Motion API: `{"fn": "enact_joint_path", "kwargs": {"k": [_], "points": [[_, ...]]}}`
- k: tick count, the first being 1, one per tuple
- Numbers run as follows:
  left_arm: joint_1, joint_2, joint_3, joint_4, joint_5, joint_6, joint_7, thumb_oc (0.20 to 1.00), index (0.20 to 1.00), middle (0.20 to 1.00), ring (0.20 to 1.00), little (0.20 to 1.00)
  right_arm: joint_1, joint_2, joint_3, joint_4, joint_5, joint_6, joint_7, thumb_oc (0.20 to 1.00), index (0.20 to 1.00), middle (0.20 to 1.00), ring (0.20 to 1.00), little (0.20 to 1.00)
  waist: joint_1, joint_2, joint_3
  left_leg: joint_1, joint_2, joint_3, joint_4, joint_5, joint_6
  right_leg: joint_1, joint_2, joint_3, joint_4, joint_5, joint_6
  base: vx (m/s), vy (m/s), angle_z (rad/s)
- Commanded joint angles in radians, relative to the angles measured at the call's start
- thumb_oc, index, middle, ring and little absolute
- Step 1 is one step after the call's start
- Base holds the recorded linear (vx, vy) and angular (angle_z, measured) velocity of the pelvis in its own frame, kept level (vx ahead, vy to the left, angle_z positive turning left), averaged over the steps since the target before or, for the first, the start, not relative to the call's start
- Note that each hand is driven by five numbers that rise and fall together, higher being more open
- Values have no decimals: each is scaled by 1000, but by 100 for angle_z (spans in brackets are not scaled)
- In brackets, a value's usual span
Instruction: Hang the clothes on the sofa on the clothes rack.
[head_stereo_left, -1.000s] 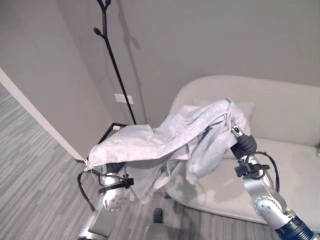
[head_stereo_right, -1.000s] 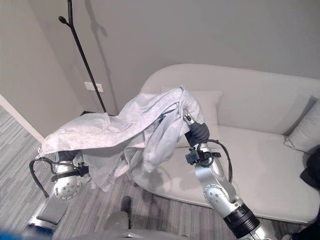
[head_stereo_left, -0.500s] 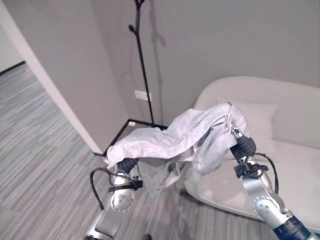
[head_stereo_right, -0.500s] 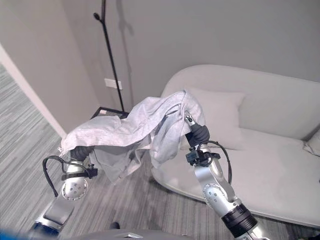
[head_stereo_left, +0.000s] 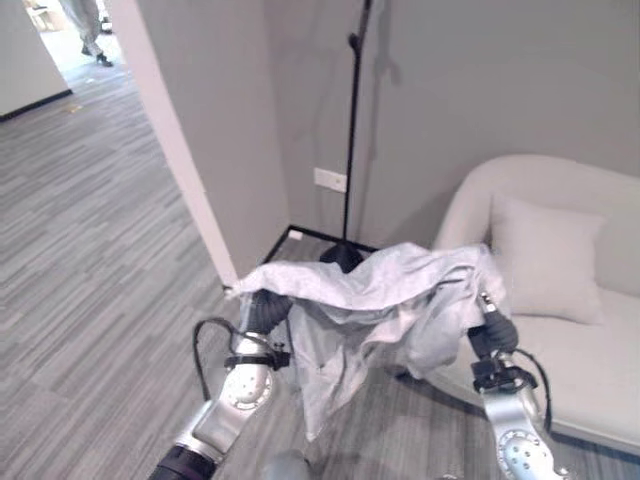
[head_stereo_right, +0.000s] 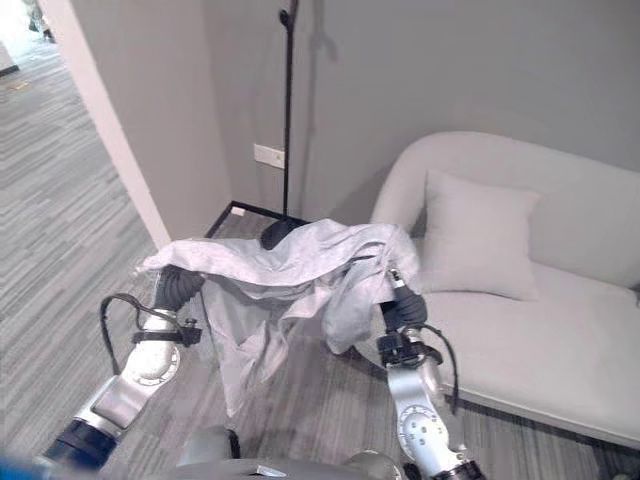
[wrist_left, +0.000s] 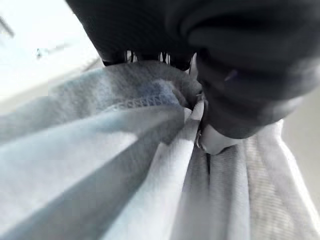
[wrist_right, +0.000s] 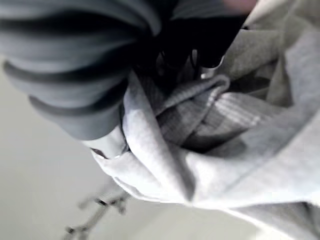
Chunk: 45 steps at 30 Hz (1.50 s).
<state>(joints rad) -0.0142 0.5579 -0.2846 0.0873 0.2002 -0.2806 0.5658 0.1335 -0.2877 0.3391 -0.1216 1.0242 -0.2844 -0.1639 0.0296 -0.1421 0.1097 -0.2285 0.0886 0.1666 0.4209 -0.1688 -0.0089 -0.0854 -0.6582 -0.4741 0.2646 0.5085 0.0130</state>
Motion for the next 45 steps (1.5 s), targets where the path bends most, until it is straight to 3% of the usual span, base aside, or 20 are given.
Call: {"fn": "enact_joint_path", "kwargs": {"k": [1,3,4,8,9,10,13,16,20,22,24,27,28,30,33,34,36,38,42,45], "points": [[22,-33,51,-101,3,-49,47,200,200,200,200,200,-104,-124,-71,-44,-32,-72,28,200,200,200,200,200,-20,73,-15,265,74,-6,-321,9,-50,31,97,-2,55,-307,213,67,328,1],[51,-28,72,-102,0,-45,26,200,200,200,200,200,-96,-154,-71,-43,-36,-71,47,200,200,200,200,200,-24,58,-19,286,29,1,-356,22,-21,-14,281,8,65,-485,151,70,307,4],[52,-28,73,-103,-1,-45,25,200,200,200,200,200,-96,-154,-70,-42,-36,-71,47,200,200,200,200,200,-23,59,-20,287,31,2,-358,22,-22,-15,283,9,66,-489,149,45,191,-10],[46,-59,69,-85,-39,-36,2,200,200,200,200,200,-96,-161,-62,-22,-14,-79,49,200,200,200,200,200,-45,29,0,312,-9,6,-371,17,-14,-85,456,82,33,-550,105,47,85,-14],[46,-60,68,-85,-39,-36,2,200,200,200,200,200,-96,-161,-62,-22,-14,-79,50,200,200,200,200,200,-45,29,0,312,-9,7,-371,17,-14,-85,456,82,33,-550,105,114,85,-1],[32,-80,45,-77,-48,-37,-16,200,200,200,200,200,-86,-158,-72,-32,-14,-86,55,200,200,200,200,200,-60,19,9,330,-27,5,-377,3,-6,-115,495,102,11,-542,100,146,66,12],[17,-85,7,-81,-38,-37,-54,200,200,200,200,200,-72,-152,-90,-26,-8,-93,47,200,200,200,200,200,-70,11,3,338,-43,-6,-377,-17,-6,-100,499,97,-50,-533,97,166,-1,16],[33,-89,-13,-95,-42,-39,-90,200,200,200,200,200,-62,-147,-94,-9,-5,-96,37,200,200,200,200,200,-73,-6,-33,342,-47,6,-366,-26,-12,-52,524,93,-105,-534,59,162,-77,13],[39,-106,-18,-86,-82,-41,-83,200,200,200,200,200,-67,-162,-100,-20,-31,-96,26,200,200,200,200,200,-81,3,-69,344,-6,23,-249,-74,-48,20,554,106,-147,-572,36,280,-145,4],[25,-101,-15,-86,-88,-47,-76,200,200,200,200,200,-77,-176,-95,-13,-47,-95,25,200,200,200,200,200,-74,4,-61,293,21,27,-111,-21,-81,56,572,117,-179,-580,20,115,-132,-2],[10,-97,-3,-91,-78,-47,-68,200,200,200,200,200,-91,-191,-91,4,-51,-94,25,200,200,200,200,200,-61,4,-42,212,73,24,118,99,-127,112,601,124,-217,-595,-16,102,-140,-6],[12,-100,1,-92,-80,-47,-67,200,200,200,200,200,-93,-193,-92,14,-50,-95,21,200,200,200,200,200,-57,5,-37,196,92,28,168,118,-127,130,611,125,-228,-602,-25,105,-65,-14],[19,-111,-1,-99,-89,-46,-71,200,200,200,200,200,-89,-194,-94,24,-51,-94,11,200,200,200,200,200,-55,10,-37,175,150,57,196,134,-123,165,620,131,-245,-625,-25,174,-38,-19],[23,-111,-4,-109,-85,-45,-85,200,200,200,200,200,-90,-200,-93,27,-66,-86,3,200,200,200,200,200,-50,5,-35,143,192,96,134,100,-104,188,605,129,-254,-636,-16,186,32,-5],[23,-107,-11,-111,-77,-40,-81,200,200,200,200,200,-103,-207,-90,28,-83,-80,-5,200,200,200,200,200,-33,-3,-35,110,166,89,-63,92,-80,182,578,131,-250,-635,0,84,115,2],[23,-107,-11,-110,-77,-40,-81,200,200,200,200,200,-103,-207,-89,28,-83,-80,-5,200,200,200,200,200,-35,-2,-40,119,164,76,-69,76,-90,189,581,142,-249,-650,5,67,154,11],[8,-112,-17,-97,-75,-36,-57,200,200,200,200,200,-123,-199,-80,37,-87,-87,-11,200,200,200,200,200,-9,12,-29,69,151,-3,-288,223,-120,211,590,153,-251,-657,12,125,148,5],[-2,-110,-16,-93,-71,-34,-41,200,200,200,200,200,-133,-192,-80,44,-86,-93,-14,200,200,200,200,200,1,14,-22,43,162,-40,-395,270,-130,232,590,164,-246,-672,21,225,145,-8],[-9,-115,-22,-84,-85,-37,-15,200,200,200,200,200,-141,-172,-67,62,-75,-93,-25,200,200,200,200,200,18,21,-18,19,195,-105,-441,313,-153,271,585,217,-204,-715,36,307,214,-26],[-7,-108,-37,-82,-78,-36,-51,200,200,200,200,200,-126,-163,-62,71,-71,-72,-3,200,200,200,200,200,20,29,-43,43,203,-107,-410,307,-148,300,564,242,-184,-733,62,354,308,-56]]}}
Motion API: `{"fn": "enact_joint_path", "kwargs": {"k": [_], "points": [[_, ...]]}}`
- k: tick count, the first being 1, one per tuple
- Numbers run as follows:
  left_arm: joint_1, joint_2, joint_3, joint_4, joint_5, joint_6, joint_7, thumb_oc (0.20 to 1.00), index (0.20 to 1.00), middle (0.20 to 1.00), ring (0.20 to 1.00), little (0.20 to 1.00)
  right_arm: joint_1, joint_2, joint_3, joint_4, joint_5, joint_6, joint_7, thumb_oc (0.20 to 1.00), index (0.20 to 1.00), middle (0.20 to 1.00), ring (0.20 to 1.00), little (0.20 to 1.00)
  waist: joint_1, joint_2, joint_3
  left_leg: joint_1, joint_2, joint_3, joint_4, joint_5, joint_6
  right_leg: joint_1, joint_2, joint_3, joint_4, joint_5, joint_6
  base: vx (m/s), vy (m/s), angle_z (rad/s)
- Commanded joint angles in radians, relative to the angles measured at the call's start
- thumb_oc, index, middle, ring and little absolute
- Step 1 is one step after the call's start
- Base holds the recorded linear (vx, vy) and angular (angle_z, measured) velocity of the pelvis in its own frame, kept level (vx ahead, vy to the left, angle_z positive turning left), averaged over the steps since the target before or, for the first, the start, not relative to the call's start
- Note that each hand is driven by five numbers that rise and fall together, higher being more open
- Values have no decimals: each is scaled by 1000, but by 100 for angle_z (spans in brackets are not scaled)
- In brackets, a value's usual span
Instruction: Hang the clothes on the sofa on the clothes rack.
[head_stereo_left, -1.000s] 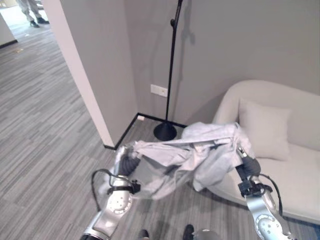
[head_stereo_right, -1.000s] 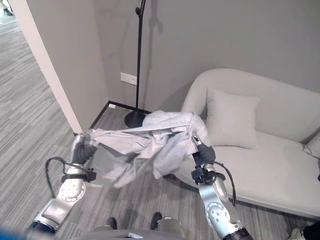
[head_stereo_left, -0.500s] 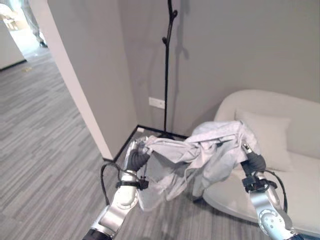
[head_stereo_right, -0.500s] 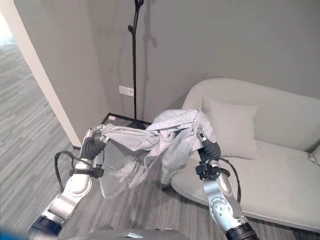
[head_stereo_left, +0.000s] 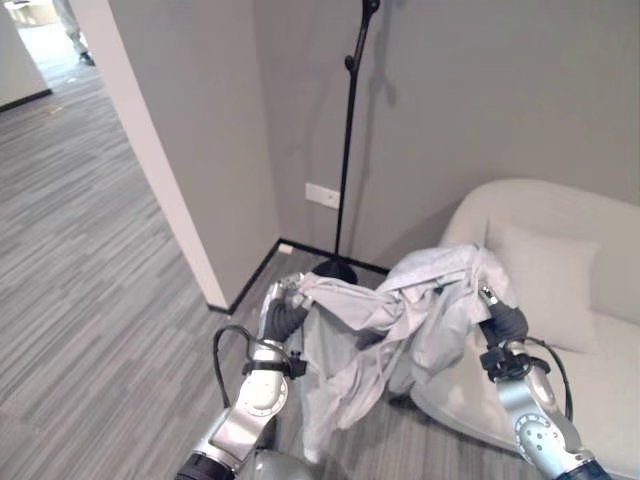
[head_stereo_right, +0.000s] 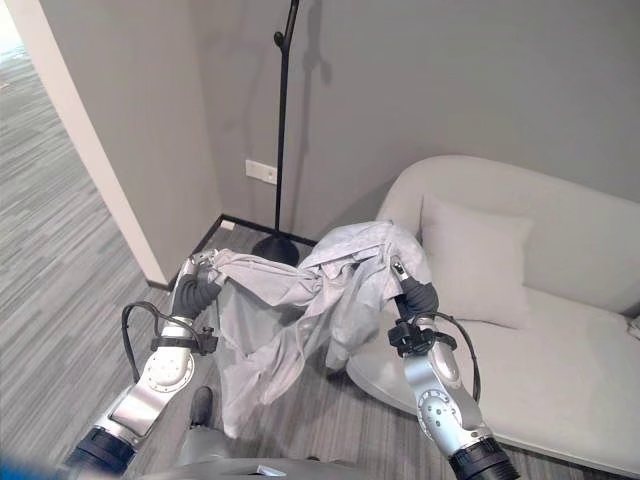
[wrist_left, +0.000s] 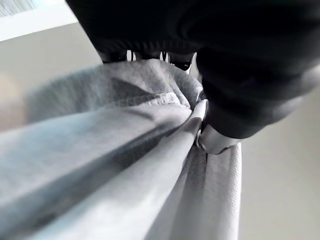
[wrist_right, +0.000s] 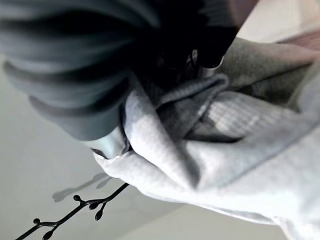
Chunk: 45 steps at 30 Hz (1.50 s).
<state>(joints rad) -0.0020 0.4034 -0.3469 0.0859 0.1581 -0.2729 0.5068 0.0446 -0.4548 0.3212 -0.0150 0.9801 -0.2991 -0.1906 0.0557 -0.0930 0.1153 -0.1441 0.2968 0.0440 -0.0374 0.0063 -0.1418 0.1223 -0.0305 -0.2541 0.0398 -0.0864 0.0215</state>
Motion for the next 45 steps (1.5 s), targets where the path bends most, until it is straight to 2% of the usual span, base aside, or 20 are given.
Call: {"fn": "enact_joint_path", "kwargs": {"k": [1,6,9,10,11,13,14,15,18,20,21,25,28,30,31,35,37,41,43,45], "points": [[-27,52,15,-74,-31,-45,0,200,200,200,200,200,-25,6,-48,-33,-32,-54,27,200,200,200,200,200,-9,-27,-54,-54,-14,21,82,120,-9,104,-84,28,47,-130,64,319,326,-43],[-40,89,-2,-85,-35,-41,-40,200,200,200,200,200,4,31,-67,-32,-63,-30,34,200,200,200,200,200,-12,-66,-75,-61,-86,68,201,32,38,84,-177,35,117,-48,113,270,326,-19],[-47,123,-1,-84,-30,-32,-30,200,200,200,200,200,-3,60,-73,-41,-87,-32,17,200,200,200,200,200,-30,-65,-72,-1,-147,115,205,-46,112,-20,-259,34,340,74,128,175,346,1],[-47,123,0,-84,-30,-32,-30,200,200,200,200,200,-4,61,-73,-41,-88,-31,17,200,200,200,200,200,-28,-68,-71,0,-151,118,205,-47,114,-23,-263,38,345,73,130,240,419,-1],[-47,146,12,-87,-20,-28,-6,200,200,200,200,200,-22,65,-67,-39,-104,-34,5,200,200,200,200,200,-28,-50,-63,44,-169,151,215,-102,145,-54,-336,-38,479,143,126,249,421,2],[-25,152,26,-93,-17,-24,-3,200,200,200,200,200,-15,70,-61,-47,-121,-25,3,200,200,200,200,200,-40,-40,-48,102,-192,171,208,-139,168,-98,-364,-82,576,130,132,241,396,-25],[-16,155,31,-100,-9,-25,-9,200,200,200,200,200,-10,69,-60,-52,-128,-22,6,200,200,200,200,200,-49,-37,-42,122,-204,184,187,-122,178,-129,-352,-97,583,123,112,199,236,-41],[-2,164,40,-112,13,-26,-17,200,200,200,200,200,0,59,-69,-65,-140,-21,5,200,200,200,200,200,-66,-31,-31,154,-221,176,155,-122,178,-178,-304,-100,535,77,105,129,146,-27],[12,174,55,-131,54,-11,-20,200,200,200,200,200,1,46,-94,-74,-166,-31,-8,200,200,200,200,200,-75,-26,-32,191,-226,173,122,-152,164,-178,-303,-120,400,42,122,198,4,5],[12,184,64,-148,110,-4,-24,200,200,200,200,200,-3,47,-113,-76,-183,-30,-11,200,200,200,200,200,-81,-22,-32,209,-216,175,98,-156,147,-188,-302,-130,250,65,133,116,-115,18],[1,185,69,-153,140,-2,-14,200,200,200,200,200,-4,47,-125,-78,-196,-34,-12,200,200,200,200,200,-86,-30,-29,204,-214,184,95,-142,141,-207,-305,-129,167,112,133,124,-167,-7],[-86,140,45,-139,175,3,30,200,200,200,200,200,35,68,-164,-93,-222,-43,-7,200,200,200,200,200,-124,-65,-11,252,-186,162,105,-187,99,-274,-311,1,-25,229,192,260,-201,9],[-108,121,29,-126,193,5,53,200,200,200,200,200,51,67,-182,-104,-224,-56,-9,200,200,200,200,200,-132,-87,-22,284,-172,146,112,-220,82,-270,-303,45,-20,220,198,308,-186,40],[-98,104,25,-106,188,11,63,200,200,200,200,200,57,62,-174,-97,-219,-55,-13,200,200,200,200,200,-138,-103,-45,321,-143,134,111,-235,69,-264,-268,61,27,196,186,402,-254,56],[-84,98,28,-104,178,11,61,200,200,200,200,200,57,56,-172,-95,-224,-51,-15,200,200,200,200,200,-144,-93,-57,344,-110,125,106,-244,61,-270,-237,61,62,168,174,356,-259,21],[-54,106,45,-99,166,16,64,200,200,200,200,200,53,36,-183,-95,-221,-61,-13,200,200,200,200,200,-155,-74,-98,353,-39,100,99,-212,35,-268,-187,17,105,123,142,294,-249,40],[-33,118,79,-113,139,23,80,200,200,200,200,200,24,11,-173,-79,-213,-71,-17,200,200,200,200,200,-147,-46,-117,325,10,64,136,-128,12,-262,-123,-8,110,85,106,305,-301,56],[21,123,119,-119,131,33,81,200,200,200,200,200,6,-8,-159,-68,-207,-70,-13,200,200,200,200,200,-122,-28,-115,299,47,47,209,-31,5,-229,-70,-20,105,30,58,183,-180,0],[35,124,129,-122,131,33,78,200,200,200,200,200,8,-9,-159,-65,-209,-70,-11,200,200,200,200,200,-119,-28,-116,292,52,45,235,-11,5,-215,-60,-23,97,24,48,128,-124,-9],[70,131,171,-127,134,38,90,200,200,200,200,200,20,-15,-175,-51,-220,-73,-10,200,200,200,200,200,-106,-42,-106,234,80,52,384,69,23,-161,-31,-26,57,0,10,154,-197,7]]}}
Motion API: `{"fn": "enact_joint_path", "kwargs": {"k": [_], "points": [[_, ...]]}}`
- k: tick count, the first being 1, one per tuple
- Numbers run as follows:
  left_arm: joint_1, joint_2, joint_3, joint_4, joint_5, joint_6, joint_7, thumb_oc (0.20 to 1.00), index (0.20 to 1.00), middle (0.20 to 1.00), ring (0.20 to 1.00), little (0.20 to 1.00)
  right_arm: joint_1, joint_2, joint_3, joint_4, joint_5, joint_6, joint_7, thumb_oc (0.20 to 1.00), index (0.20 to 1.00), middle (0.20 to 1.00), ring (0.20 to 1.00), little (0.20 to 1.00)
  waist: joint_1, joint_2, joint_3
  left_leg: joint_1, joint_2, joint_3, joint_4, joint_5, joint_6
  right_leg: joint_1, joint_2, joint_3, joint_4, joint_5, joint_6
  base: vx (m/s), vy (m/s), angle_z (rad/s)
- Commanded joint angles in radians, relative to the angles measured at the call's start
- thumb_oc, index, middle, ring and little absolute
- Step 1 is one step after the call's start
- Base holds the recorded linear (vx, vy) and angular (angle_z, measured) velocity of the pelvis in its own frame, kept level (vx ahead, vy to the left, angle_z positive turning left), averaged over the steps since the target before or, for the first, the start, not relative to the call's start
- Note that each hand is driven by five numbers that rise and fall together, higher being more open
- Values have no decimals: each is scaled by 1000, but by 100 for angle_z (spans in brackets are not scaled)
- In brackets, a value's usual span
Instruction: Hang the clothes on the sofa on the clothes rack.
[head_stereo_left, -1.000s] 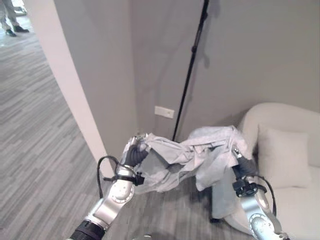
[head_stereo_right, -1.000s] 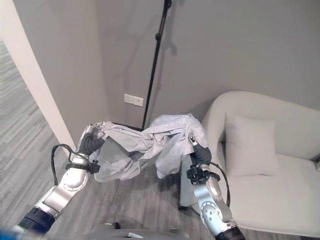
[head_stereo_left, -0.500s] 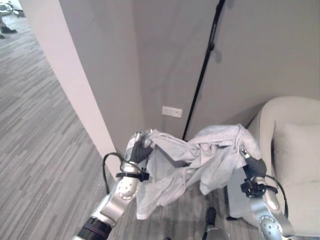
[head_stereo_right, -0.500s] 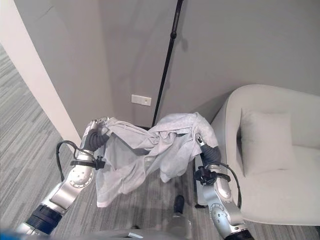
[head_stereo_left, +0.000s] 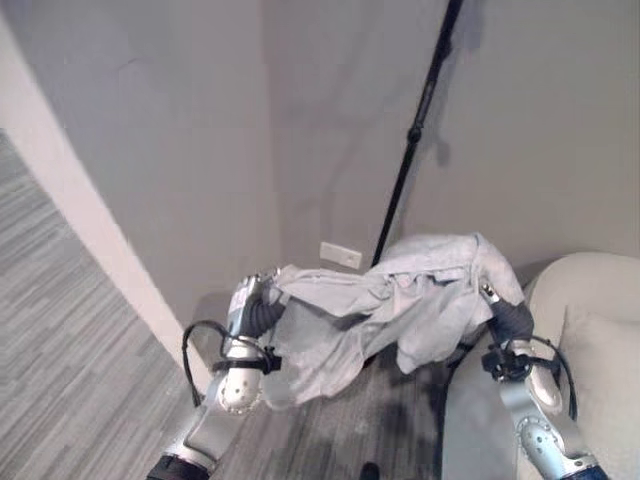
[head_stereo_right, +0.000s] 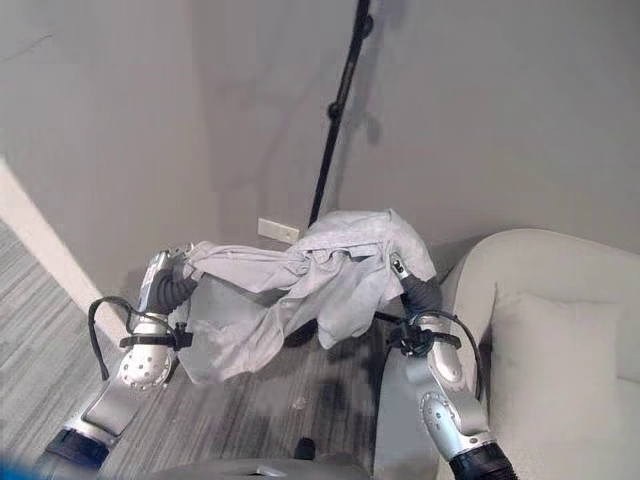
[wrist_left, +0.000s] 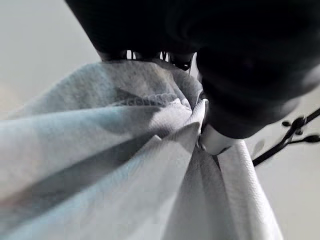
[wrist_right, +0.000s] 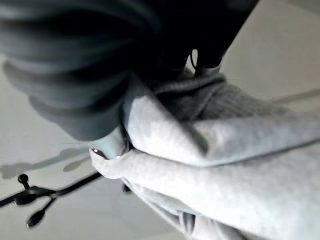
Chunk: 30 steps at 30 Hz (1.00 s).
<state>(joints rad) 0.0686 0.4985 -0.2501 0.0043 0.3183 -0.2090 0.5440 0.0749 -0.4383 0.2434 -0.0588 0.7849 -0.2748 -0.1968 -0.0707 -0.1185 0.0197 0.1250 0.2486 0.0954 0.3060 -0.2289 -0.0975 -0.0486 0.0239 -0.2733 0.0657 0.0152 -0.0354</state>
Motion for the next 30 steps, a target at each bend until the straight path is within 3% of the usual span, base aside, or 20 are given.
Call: {"fn": "enact_joint_path", "kwargs": {"k": [1,2,3,4,6,7,8,9,13,14,25,30], "points": [[1,37,76,-47,-26,-25,52,200,200,200,200,200,-11,-31,-97,-7,-25,-98,-4,200,200,200,200,200,19,-15,-9,-41,130,-4,50,300,-21,12,-84,-9,29,-100,65,99,-173,11],[7,39,86,-50,-24,-22,57,200,200,200,200,200,-12,-33,-101,2,-29,-100,-10,200,200,200,200,200,23,-24,-2,-63,135,6,100,311,-11,27,-81,-9,21,-107,57,56,-85,1],[17,35,106,-52,-19,-18,70,200,200,200,200,200,-16,-31,-108,18,-37,-106,-25,200,200,200,200,200,30,-25,16,-88,137,41,141,256,3,51,-78,-11,14,-123,50,63,-79,2],[17,35,106,-53,-19,-18,70,200,200,200,200,200,-17,-31,-108,18,-37,-106,-26,200,200,200,200,200,30,-24,17,-88,137,41,145,254,4,52,-78,-11,15,-123,51,26,-9,8],[7,27,115,-42,-2,-17,94,200,200,200,200,200,-24,-32,-119,11,-44,-112,-33,200,200,200,200,200,46,-34,34,-164,47,24,112,137,23,61,-99,-1,7,-124,60,-6,49,14],[7,27,115,-41,-1,-18,95,200,200,200,200,200,-24,-32,-119,11,-44,-112,-34,200,200,200,200,200,44,-35,33,-167,44,22,115,135,26,60,-102,-3,8,-125,62,2,83,-1],[4,26,120,-32,12,-20,105,200,200,200,200,200,-28,-36,-131,8,-52,-116,-36,200,200,200,200,200,49,-36,35,-205,4,24,38,93,27,60,-112,-6,6,-131,75,21,147,-5],[10,34,128,-35,15,-28,100,200,200,200,200,200,-29,-41,-142,9,-99,-117,-59,200,200,200,200,200,56,-21,33,-182,-14,36,-145,139,9,57,-112,-12,27,-135,84,44,185,14],[-8,84,207,-45,99,-27,161,200,200,200,200,200,7,-40,-233,-17,-231,-112,-85,200,200,200,200,200,23,-9,-7,-101,-61,61,-324,195,4,41,-150,-19,60,-110,126,64,157,14],[2,97,280,-73,137,-25,203,200,200,200,200,200,28,-60,-300,-44,-315,-111,-107,200,200,200,200,200,13,7,-34,-54,-65,80,-366,193,4,60,-156,-10,39,-110,136,78,109,12],[-84,163,406,-112,242,11,276,200,200,200,200,200,-73,-125,-428,-78,-450,-134,-173,200,200,200,200,200,10,26,-79,-10,-55,103,-387,187,1,94,-146,16,-24,-103,143,26,12,-10],[-222,246,404,-36,241,53,271,200,200,200,200,200,-257,-247,-398,15,-473,-113,-213,200,200,200,200,200,17,33,-99,-1,-40,105,-389,188,-10,113,-127,23,-61,-102,139,12,-16,-1]]}}
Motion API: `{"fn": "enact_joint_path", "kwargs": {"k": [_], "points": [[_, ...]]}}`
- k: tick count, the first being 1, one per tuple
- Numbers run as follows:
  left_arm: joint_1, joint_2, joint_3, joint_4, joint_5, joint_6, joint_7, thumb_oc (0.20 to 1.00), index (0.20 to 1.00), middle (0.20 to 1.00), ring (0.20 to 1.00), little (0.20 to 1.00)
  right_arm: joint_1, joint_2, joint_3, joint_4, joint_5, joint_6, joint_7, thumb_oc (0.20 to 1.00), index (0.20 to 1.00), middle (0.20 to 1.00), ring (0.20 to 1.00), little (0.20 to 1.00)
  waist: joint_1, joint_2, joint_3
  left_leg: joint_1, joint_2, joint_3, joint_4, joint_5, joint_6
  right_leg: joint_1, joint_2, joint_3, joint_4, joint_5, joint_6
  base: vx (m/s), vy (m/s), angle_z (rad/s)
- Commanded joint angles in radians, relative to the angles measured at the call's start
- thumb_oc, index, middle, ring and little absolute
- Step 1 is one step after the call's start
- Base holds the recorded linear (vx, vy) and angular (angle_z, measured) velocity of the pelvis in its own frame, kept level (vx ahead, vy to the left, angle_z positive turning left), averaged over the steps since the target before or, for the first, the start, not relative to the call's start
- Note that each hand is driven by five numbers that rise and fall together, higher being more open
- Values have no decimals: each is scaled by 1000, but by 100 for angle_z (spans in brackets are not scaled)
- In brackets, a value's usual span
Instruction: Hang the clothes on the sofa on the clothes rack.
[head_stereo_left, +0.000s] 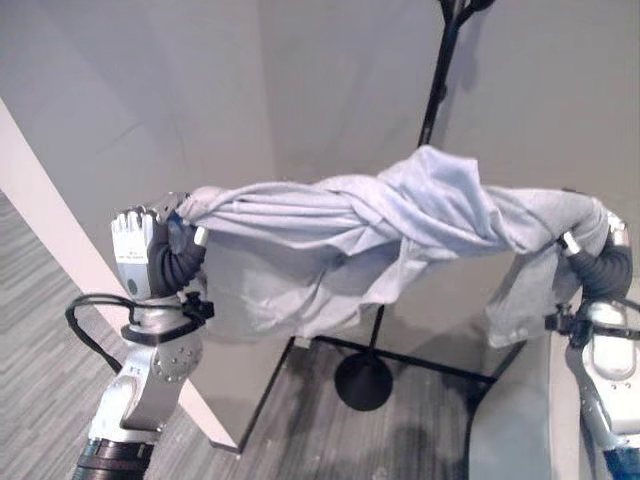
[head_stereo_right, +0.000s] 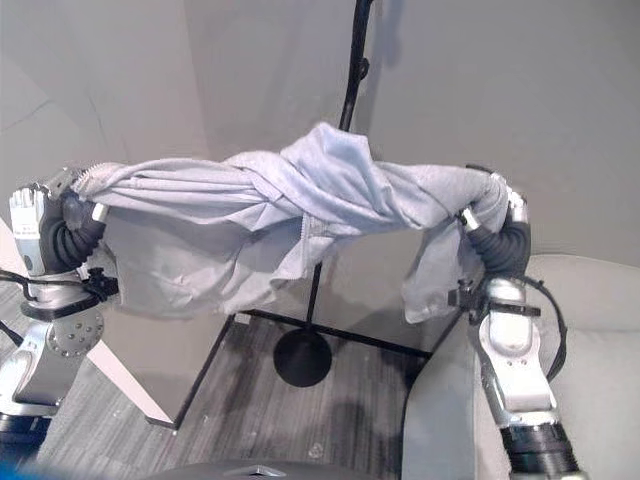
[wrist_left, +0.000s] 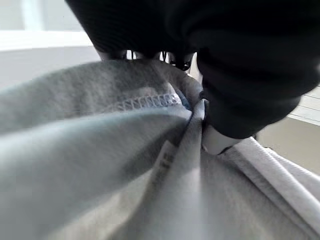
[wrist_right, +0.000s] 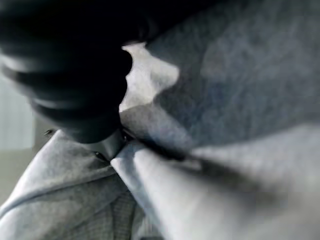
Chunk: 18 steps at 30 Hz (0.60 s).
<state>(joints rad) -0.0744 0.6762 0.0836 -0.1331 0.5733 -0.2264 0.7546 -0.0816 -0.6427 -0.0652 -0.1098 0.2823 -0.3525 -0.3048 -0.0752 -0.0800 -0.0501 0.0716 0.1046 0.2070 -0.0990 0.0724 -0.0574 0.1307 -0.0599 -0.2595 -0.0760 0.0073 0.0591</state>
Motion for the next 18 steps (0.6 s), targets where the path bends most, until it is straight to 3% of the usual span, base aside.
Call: {"fn": "enact_joint_path", "kwargs": {"k": [1,10,15,18], "points": [[-98,80,65,124,-26,79,53,200,200,200,200,200,-131,-57,-75,82,35,-29,-110,200,200,200,200,200,24,-5,-34,54,106,-7,16,-112,-52,-64,-41,11,75,-94,44,8,-22,-6],[-399,208,-75,422,-149,133,22,200,200,200,200,200,-489,-132,154,361,64,24,-142,200,200,200,200,200,35,4,-35,59,126,1,14,-96,-70,-44,-16,17,44,-89,33,7,-24,-9],[-586,297,-205,635,-247,145,-24,200,200,200,200,200,-694,-200,291,568,101,72,-116,200,200,200,200,200,36,12,-17,52,131,-2,19,-84,-78,-45,-10,7,56,-97,27,0,0,0],[-592,297,-209,639,-248,144,-23,200,200,200,200,200,-697,-200,292,571,102,71,-116,200,200,200,200,200,36,11,-17,50,131,-3,19,-83,-78,-46,-10,6,56,-97,27,2,-2,5]]}}
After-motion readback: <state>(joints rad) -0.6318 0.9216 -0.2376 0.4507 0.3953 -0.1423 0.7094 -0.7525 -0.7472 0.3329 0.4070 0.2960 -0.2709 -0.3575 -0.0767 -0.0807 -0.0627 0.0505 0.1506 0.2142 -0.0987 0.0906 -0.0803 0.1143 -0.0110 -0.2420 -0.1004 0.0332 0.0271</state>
